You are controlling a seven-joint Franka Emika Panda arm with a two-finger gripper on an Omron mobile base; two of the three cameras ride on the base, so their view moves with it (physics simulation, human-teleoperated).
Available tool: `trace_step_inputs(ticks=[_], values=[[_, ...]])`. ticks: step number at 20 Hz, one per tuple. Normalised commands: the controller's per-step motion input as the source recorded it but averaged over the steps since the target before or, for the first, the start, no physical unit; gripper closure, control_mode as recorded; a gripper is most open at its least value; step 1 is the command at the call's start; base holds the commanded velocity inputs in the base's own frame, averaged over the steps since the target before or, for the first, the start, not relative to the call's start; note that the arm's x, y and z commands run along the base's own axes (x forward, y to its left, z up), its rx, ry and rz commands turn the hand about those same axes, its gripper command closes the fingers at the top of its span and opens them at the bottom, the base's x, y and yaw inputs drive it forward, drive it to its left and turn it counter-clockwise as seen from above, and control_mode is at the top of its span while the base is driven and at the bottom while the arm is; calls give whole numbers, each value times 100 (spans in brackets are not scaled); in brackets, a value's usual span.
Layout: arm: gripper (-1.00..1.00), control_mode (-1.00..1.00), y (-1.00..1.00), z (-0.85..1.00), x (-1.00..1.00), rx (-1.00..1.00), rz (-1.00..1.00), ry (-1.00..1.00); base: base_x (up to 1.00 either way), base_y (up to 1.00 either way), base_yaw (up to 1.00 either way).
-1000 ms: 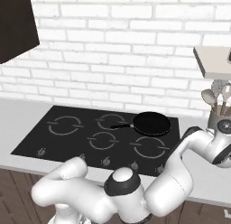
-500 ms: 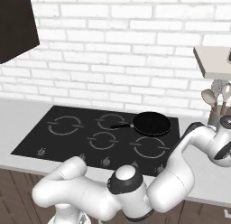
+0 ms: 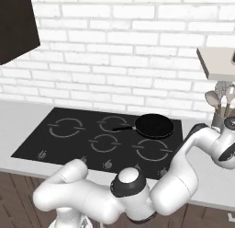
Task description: Pick the kettle from the counter and place it on a stove burner. Then turn the burner on.
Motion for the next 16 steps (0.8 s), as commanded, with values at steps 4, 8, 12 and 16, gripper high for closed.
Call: trace_step_inputs(ticks=[4,8,12,16], values=[[100,-100,7,0,-3,0,0,0,0,0,0],[100,-100,15,19,-28,0,1,-9,0,0,0],[100,-100,30,30,-43,0,7,-18,0,0,0],[100,-100,47,22,-41,-2,11,-13,0,0,0]])
